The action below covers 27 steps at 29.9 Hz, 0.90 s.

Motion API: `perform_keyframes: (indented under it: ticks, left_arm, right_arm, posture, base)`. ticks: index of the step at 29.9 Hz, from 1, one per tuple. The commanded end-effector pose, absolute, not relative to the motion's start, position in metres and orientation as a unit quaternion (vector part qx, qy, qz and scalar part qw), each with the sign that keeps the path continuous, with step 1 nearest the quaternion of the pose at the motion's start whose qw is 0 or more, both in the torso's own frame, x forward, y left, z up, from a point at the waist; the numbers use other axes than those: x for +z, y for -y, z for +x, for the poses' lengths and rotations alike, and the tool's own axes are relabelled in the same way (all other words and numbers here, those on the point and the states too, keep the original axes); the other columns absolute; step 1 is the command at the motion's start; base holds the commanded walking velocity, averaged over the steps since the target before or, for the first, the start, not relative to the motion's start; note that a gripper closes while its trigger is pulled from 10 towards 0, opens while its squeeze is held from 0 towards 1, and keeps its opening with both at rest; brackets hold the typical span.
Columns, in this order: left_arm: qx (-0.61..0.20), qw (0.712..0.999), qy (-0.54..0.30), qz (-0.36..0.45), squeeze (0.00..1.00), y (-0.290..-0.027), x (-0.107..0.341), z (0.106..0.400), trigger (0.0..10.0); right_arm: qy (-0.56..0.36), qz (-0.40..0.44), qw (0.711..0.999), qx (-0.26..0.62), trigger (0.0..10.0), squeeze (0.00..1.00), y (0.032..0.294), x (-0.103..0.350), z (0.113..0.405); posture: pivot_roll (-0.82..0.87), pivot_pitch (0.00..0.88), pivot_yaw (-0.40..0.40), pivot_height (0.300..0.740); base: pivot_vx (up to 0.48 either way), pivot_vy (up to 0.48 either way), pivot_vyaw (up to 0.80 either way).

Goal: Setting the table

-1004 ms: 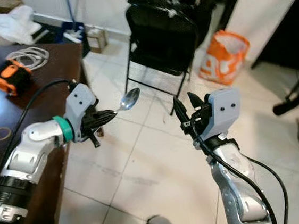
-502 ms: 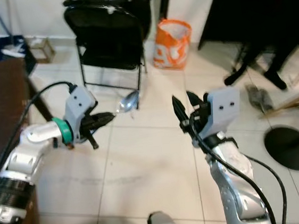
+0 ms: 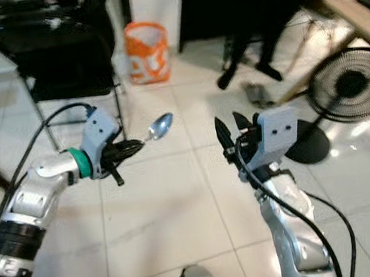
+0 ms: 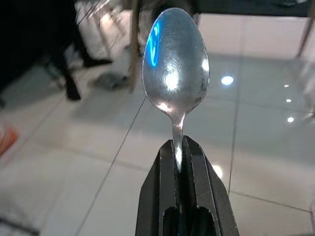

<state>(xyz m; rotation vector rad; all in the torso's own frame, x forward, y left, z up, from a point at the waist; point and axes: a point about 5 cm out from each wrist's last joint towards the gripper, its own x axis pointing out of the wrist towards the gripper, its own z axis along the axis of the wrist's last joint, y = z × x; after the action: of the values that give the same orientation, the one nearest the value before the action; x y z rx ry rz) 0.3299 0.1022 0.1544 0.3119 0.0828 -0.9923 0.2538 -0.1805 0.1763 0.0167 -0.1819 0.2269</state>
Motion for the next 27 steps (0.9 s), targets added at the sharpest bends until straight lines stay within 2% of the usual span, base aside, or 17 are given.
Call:
perform_keyframes:
  ticks: [1,27]
  left_arm:
    - [-0.471,0.868,-0.052,0.148,0.00,-0.1068,0.1474,0.3280,10.0]
    - [-0.451,0.885,-0.036,0.111,0.00,-0.1009,0.1526,0.3315,10.0]
  right_arm:
    - [0.081,0.013,0.990,0.115,10.0,0.00,0.1791,0.1722,0.2525]
    - [0.080,0.011,0.990,0.116,10.0,0.00,0.1791,0.1722,0.2531]
  posture:
    - [-0.03,0.000,0.051,0.740]
    - [-0.03,0.000,0.047,0.740]
  base:
    - [0.000,0.000,-0.80]
    - [0.000,0.000,-0.80]
